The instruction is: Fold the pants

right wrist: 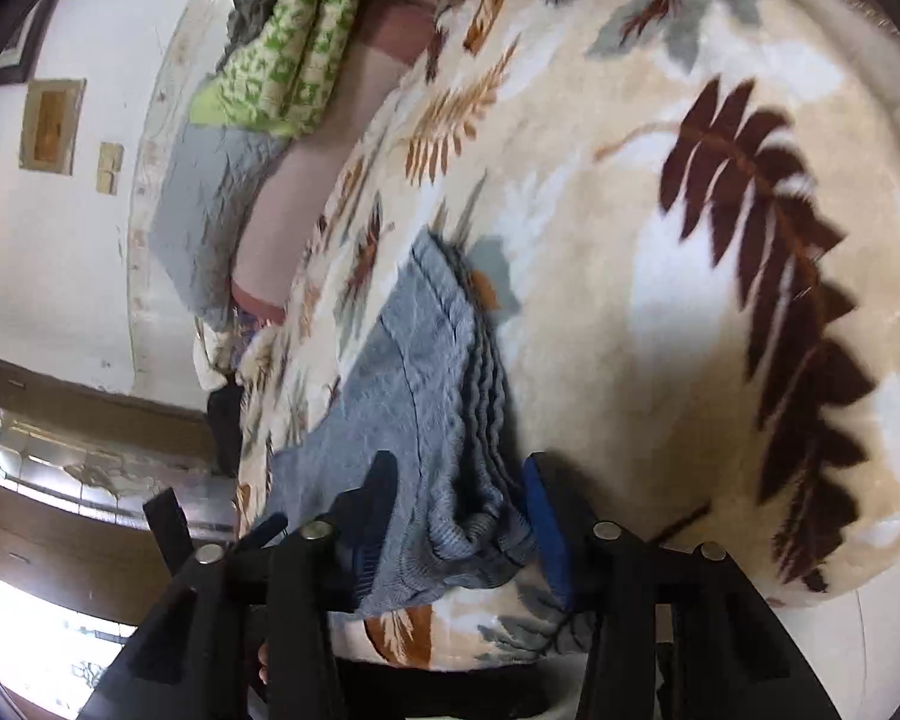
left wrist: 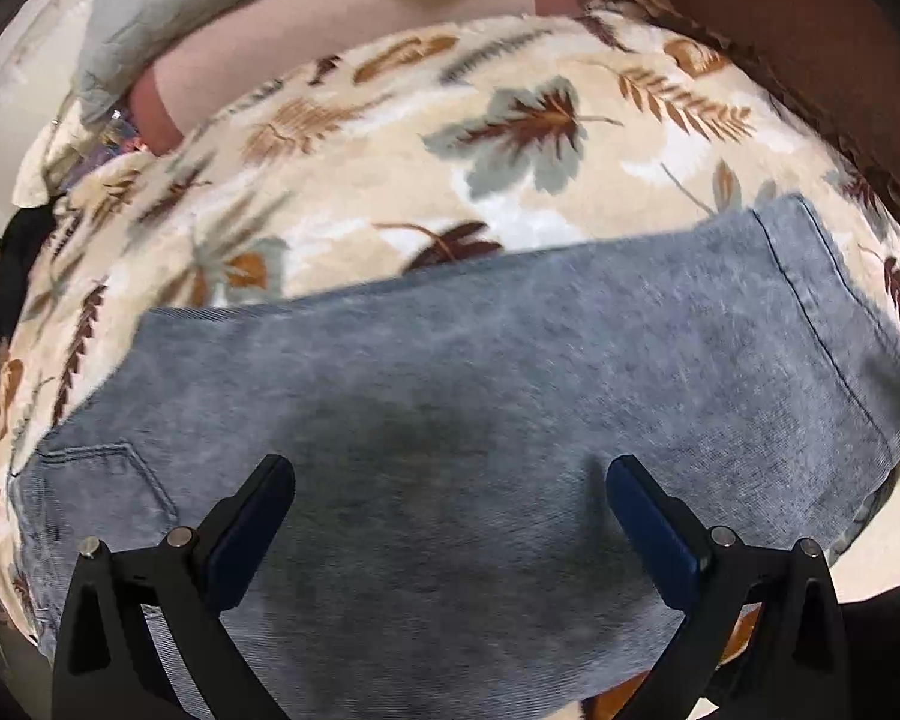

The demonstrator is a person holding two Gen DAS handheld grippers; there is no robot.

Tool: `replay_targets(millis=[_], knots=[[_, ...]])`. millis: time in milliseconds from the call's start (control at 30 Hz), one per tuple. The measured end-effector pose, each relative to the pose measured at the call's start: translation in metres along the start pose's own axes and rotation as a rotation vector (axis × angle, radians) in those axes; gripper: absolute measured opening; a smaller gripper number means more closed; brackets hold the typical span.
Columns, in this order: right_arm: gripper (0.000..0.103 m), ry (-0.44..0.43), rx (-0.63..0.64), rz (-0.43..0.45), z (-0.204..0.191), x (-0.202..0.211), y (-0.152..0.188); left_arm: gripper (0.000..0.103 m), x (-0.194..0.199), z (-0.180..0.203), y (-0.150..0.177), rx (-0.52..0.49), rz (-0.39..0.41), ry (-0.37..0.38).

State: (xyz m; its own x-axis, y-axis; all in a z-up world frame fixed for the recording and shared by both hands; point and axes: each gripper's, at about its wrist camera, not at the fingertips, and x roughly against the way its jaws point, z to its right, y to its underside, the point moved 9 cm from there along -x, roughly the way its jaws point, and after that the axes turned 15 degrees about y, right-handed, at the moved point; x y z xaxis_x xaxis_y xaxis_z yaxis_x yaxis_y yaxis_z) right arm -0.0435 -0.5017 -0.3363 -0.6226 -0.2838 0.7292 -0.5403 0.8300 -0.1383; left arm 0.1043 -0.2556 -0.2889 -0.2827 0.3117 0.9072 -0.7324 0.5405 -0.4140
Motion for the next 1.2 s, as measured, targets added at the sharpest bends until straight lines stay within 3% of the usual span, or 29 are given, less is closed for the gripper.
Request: replay_targets(millis=[67,167,333,400,433,467,567,667,833,900,933,1067,1200], knots=[[0.063,0.014,-0.014,0.014,0.004,0.001,-0.003,0.103,-0.003,-0.007,0.001,0.012,-0.010,-0.009],[0.063,-0.003,-0.010,-0.055,0.002,-0.016,0.004,0.103,-0.012,-0.014,0.007,0.052,-0.030,-0.006],[0.065,-0.026,0.037,-0.074,-0.007,-0.022,0.008,0.103,-0.026,-0.016,0.013,0.063,-0.026,0.011],[0.058,-0.032,0.062,-0.085,-0.014,-0.025,0.011,0.103,-0.026,-0.017,0.012,0.061,-0.031,0.015],[0.038,-0.030,0.074,-0.091,-0.016,-0.027,0.013,0.103,-0.026,-0.018,0.012,0.061,-0.035,0.019],[0.030,-0.016,0.099,-0.094,-0.021,-0.030,0.016,0.103,-0.026,-0.018,0.012,0.064,-0.038,0.023],[0.030,0.017,0.153,-0.054,-0.033,-0.030,0.016,0.103,-0.022,-0.021,0.012,0.088,-0.046,0.032],[0.030,0.021,0.115,-0.031,-0.033,-0.030,0.011,0.103,-0.011,-0.029,0.015,0.092,-0.029,0.014],[0.037,0.017,0.056,-0.094,-0.026,-0.041,0.014,0.103,0.006,-0.057,0.021,0.127,0.009,-0.037],[0.037,0.029,0.060,-0.065,-0.026,-0.038,0.012,0.103,-0.007,-0.066,0.029,0.128,-0.044,-0.052],[0.030,0.051,0.071,-0.039,-0.026,-0.035,0.011,0.103,-0.012,-0.068,0.032,0.132,-0.061,-0.041],[0.025,0.074,0.133,0.045,-0.047,-0.023,0.010,0.103,-0.001,-0.074,0.030,0.176,-0.033,0.004],[0.025,0.007,0.211,0.136,-0.091,-0.005,0.012,0.103,0.021,-0.097,0.025,0.205,0.021,-0.009]])
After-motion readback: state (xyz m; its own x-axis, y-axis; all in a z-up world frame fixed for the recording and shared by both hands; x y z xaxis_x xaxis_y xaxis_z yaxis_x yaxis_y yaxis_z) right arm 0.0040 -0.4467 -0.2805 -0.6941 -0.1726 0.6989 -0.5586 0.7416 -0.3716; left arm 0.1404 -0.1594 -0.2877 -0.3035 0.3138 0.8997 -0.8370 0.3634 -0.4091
